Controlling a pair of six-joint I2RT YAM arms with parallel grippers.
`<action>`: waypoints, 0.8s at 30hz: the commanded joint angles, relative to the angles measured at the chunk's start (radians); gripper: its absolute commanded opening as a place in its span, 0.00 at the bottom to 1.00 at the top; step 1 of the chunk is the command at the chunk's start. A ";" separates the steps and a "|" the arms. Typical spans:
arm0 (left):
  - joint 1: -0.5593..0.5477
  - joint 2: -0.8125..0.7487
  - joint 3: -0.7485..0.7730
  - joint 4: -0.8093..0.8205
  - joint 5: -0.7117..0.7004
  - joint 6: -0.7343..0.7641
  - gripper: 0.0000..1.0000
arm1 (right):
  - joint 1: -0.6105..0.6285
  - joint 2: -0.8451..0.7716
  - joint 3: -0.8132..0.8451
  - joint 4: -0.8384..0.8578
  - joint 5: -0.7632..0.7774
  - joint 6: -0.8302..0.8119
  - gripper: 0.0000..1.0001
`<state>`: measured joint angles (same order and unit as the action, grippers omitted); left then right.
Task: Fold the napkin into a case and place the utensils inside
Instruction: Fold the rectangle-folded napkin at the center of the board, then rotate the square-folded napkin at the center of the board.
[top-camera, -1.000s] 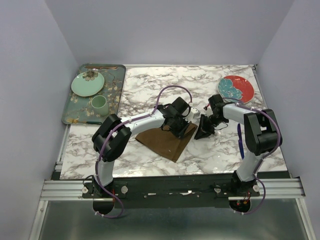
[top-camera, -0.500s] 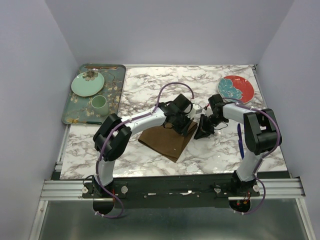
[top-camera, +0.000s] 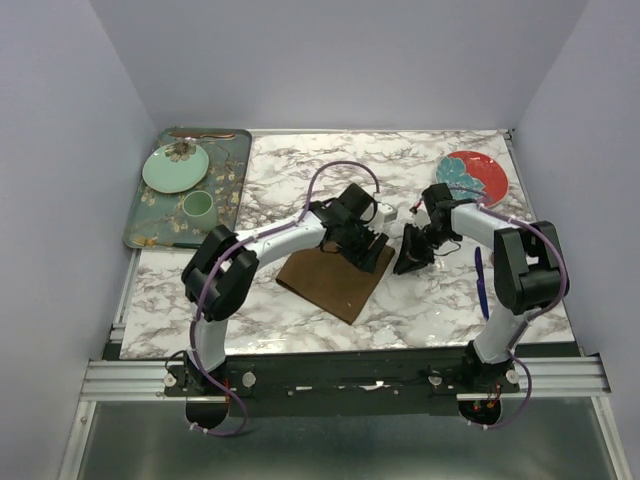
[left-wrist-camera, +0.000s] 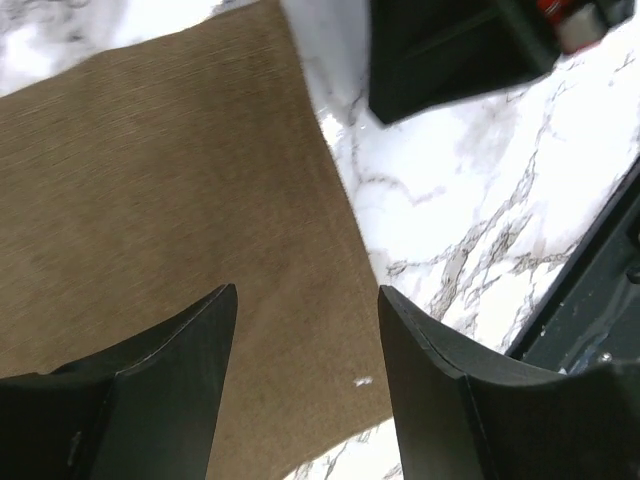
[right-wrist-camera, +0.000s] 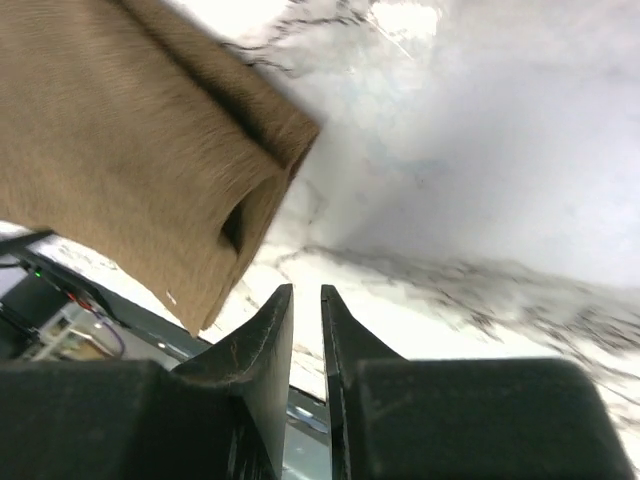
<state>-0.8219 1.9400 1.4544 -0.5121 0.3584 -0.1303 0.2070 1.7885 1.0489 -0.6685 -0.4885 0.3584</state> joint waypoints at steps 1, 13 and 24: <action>0.087 -0.159 -0.069 0.008 0.097 0.049 0.67 | -0.020 -0.081 0.075 -0.074 0.005 -0.142 0.25; 0.306 -0.282 -0.259 -0.222 0.226 0.370 0.61 | -0.011 -0.045 0.154 0.010 -0.193 -0.050 0.25; 0.457 -0.113 -0.316 -0.221 0.166 0.363 0.57 | 0.009 0.169 0.217 0.063 -0.122 -0.104 0.22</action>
<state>-0.4126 1.7634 1.1450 -0.7136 0.5499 0.2108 0.2005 1.8832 1.2423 -0.6205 -0.6373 0.2932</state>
